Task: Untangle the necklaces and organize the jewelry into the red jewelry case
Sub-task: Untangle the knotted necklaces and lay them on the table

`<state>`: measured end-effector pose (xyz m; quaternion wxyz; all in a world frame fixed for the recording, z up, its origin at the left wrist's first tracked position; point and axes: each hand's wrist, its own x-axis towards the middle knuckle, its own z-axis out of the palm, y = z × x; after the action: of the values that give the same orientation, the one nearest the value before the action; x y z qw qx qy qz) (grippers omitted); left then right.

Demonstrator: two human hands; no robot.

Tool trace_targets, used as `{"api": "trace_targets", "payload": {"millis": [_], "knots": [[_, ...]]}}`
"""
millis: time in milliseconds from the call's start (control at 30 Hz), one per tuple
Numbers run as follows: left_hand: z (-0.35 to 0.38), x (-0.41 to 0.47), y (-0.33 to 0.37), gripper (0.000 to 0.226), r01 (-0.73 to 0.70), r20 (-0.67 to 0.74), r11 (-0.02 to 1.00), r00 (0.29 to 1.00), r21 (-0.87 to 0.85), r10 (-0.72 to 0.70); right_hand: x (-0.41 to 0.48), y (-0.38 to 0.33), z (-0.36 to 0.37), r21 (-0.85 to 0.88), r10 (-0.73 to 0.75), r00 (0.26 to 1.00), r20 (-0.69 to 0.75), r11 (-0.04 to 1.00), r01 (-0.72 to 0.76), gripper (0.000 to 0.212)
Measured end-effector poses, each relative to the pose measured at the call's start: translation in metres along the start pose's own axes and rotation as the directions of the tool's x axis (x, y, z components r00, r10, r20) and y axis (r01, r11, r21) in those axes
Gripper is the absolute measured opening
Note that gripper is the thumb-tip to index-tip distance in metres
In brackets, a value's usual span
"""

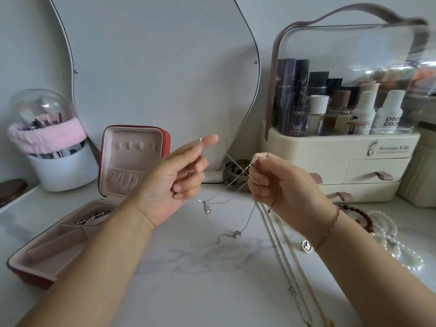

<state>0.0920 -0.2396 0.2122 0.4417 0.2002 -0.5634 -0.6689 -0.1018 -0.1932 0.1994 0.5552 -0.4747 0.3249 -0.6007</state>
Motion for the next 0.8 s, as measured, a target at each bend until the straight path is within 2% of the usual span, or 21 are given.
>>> {"api": "trace_targets", "payload": {"millis": [67,133,200,267,367,533,700,800], "knots": [[0.001,-0.001,0.0,0.033,-0.017,0.021,1.0,1.0,0.02,0.016,-0.002,0.003,0.002,-0.172,-0.083,0.997,0.007,0.982,0.083,0.016],[0.0,-0.001,0.001,0.036,-0.024,0.023,0.999,0.999,0.037,0.023,-0.005,0.006,0.003,-0.336,-0.155,0.985,0.08,0.926,0.173,0.011],[-0.001,0.0,0.002,0.038,-0.019,0.007,0.999,1.0,0.036,0.018,-0.007,0.009,0.003,-0.505,-0.2,0.961,0.193,0.819,0.272,0.012],[-0.002,0.0,0.002,0.038,-0.013,0.005,1.0,1.0,0.016,0.012,-0.008,0.013,0.005,-0.671,-0.194,0.939,0.285,0.659,0.34,0.009],[0.002,0.0,0.001,0.037,-0.01,0.043,1.0,0.999,-0.009,0.011,-0.008,0.02,0.007,-0.863,-0.148,0.949,0.279,0.395,0.315,0.007],[0.007,-0.002,-0.003,0.035,-0.031,0.134,0.999,0.99,-0.013,0.032,-0.007,0.028,0.012,-0.964,-0.084,0.978,0.191,0.174,0.203,0.03],[0.006,-0.004,0.004,0.035,-0.088,0.14,0.995,0.986,-0.045,0.094,-0.007,0.032,0.012,-0.983,0.013,0.987,0.16,0.089,0.158,0.024],[0.005,-0.006,0.009,0.034,-0.124,0.129,0.991,0.983,-0.048,0.129,-0.007,0.035,0.015,-0.976,0.007,0.989,0.145,0.167,0.142,0.022]]}}
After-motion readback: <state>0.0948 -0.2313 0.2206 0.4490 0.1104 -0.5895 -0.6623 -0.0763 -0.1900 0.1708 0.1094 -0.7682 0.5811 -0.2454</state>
